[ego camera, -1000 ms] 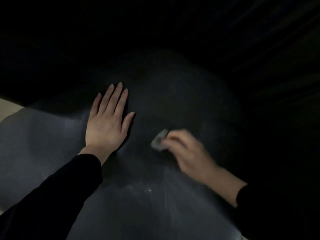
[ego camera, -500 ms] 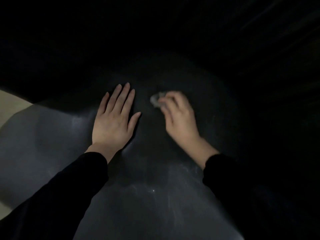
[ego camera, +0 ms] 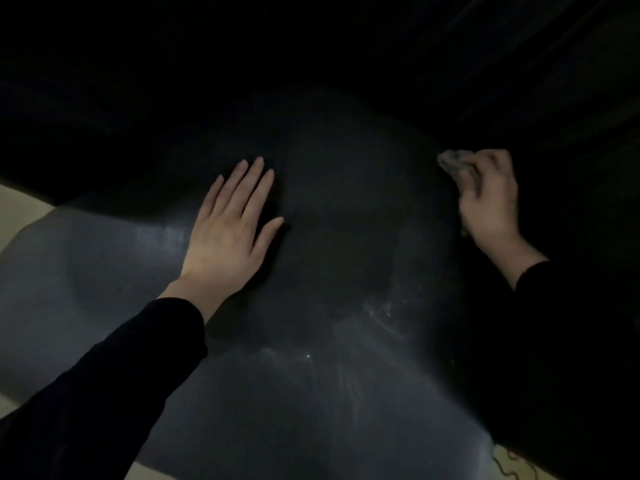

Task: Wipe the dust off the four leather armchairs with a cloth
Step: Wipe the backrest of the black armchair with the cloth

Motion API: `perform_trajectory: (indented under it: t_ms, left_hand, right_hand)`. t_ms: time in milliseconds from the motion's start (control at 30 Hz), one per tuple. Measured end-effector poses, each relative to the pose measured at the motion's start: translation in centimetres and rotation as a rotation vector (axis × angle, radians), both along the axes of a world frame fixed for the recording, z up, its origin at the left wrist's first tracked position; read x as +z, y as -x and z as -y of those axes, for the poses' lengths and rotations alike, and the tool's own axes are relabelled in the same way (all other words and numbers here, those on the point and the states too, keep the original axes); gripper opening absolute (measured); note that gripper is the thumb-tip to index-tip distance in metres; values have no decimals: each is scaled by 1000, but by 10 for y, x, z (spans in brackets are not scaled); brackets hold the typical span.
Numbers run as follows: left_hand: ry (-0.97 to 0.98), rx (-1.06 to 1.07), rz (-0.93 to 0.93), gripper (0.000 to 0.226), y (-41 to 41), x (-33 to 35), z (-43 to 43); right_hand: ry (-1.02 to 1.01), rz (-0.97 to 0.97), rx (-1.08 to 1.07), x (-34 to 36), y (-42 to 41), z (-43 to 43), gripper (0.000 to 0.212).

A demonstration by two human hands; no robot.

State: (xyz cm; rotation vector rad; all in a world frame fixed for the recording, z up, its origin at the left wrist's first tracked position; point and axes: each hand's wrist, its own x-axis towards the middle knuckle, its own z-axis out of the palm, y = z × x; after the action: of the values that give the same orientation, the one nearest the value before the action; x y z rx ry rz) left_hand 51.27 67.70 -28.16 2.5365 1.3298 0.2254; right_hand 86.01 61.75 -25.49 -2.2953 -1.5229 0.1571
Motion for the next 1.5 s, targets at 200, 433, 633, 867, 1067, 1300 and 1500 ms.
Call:
perform_trajectory:
  t_ms: [200, 433, 633, 867, 1067, 1300, 1500]
  left_hand:
    - [37, -135, 9, 61, -30, -1, 22]
    - [-15, -181, -66, 60, -42, -9, 30]
    - [-29, -174, -89, 60, -43, -10, 31]
    - [-36, -175, -84, 59, -42, -11, 32]
    - [-34, -176, -84, 60, -42, -10, 31]
    - [-17, -191, -67, 60, -40, -8, 30]
    - [-32, -194, -78, 61, -40, -10, 29]
  right_hand:
    - [-83, 58, 8, -22, 52, 28, 18]
    - [57, -69, 476, -10, 151, 122, 22]
    - [-111, -67, 186, -1, 75, 86, 18]
    - [-31, 49, -169, -20, 37, 72, 19]
    - [7, -120, 271, -9, 148, 140, 19]
    - [-94, -116, 1, 6, 76, 109, 20]
    - [-17, -2, -312, -16, 39, 68, 19]
